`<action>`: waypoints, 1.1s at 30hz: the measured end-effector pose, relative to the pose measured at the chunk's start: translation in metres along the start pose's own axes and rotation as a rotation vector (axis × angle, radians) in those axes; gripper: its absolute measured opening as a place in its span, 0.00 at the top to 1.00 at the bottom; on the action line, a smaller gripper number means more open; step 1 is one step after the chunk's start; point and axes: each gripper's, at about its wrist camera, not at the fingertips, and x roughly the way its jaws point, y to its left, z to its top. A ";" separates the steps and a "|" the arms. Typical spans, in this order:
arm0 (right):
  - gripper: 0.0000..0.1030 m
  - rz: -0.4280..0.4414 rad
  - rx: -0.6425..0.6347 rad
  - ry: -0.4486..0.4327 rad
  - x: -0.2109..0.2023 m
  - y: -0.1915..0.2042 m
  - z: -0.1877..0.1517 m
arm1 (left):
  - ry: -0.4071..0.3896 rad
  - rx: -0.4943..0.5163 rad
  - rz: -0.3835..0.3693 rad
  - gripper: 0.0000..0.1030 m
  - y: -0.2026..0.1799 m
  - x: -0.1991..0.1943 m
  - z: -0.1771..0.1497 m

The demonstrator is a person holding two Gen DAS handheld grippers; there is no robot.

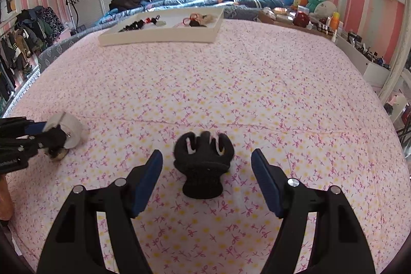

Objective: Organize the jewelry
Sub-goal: 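Close left tool on white-strap watch while right tool closes on black claw clip, then carry watch and claw clip over the tray and open both tools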

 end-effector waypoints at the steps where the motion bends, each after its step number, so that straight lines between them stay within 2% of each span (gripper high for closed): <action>1: 0.31 -0.003 -0.001 0.003 0.000 0.000 0.000 | 0.001 -0.002 -0.001 0.71 0.000 0.000 0.000; 2: 0.32 -0.007 -0.003 0.006 0.000 0.000 0.000 | 0.001 -0.005 -0.001 0.71 0.002 -0.002 0.000; 4: 0.46 -0.006 -0.008 0.020 0.002 0.000 0.001 | 0.003 -0.011 -0.002 0.72 0.004 -0.003 0.001; 6: 0.53 0.019 -0.002 0.034 0.003 0.000 0.001 | 0.005 -0.018 -0.003 0.73 0.008 -0.005 0.002; 11: 0.53 0.005 -0.010 0.041 0.001 0.004 0.001 | 0.014 -0.043 -0.003 0.74 0.016 -0.009 0.005; 14: 0.53 0.005 -0.011 0.055 -0.001 0.005 0.004 | 0.024 -0.053 -0.001 0.78 0.023 -0.012 0.009; 19: 0.53 -0.013 -0.026 0.030 -0.015 0.013 0.021 | 0.051 -0.073 -0.011 0.81 0.032 -0.013 0.019; 26: 0.53 0.018 -0.034 -0.009 -0.020 0.026 0.068 | 0.027 -0.080 -0.007 0.81 0.053 -0.019 0.047; 30: 0.53 0.034 -0.029 -0.010 -0.006 0.029 0.101 | -0.004 -0.098 -0.012 0.81 0.069 -0.024 0.074; 33: 0.53 0.061 -0.016 0.002 0.009 0.031 0.129 | -0.045 -0.086 0.005 0.81 0.079 -0.031 0.107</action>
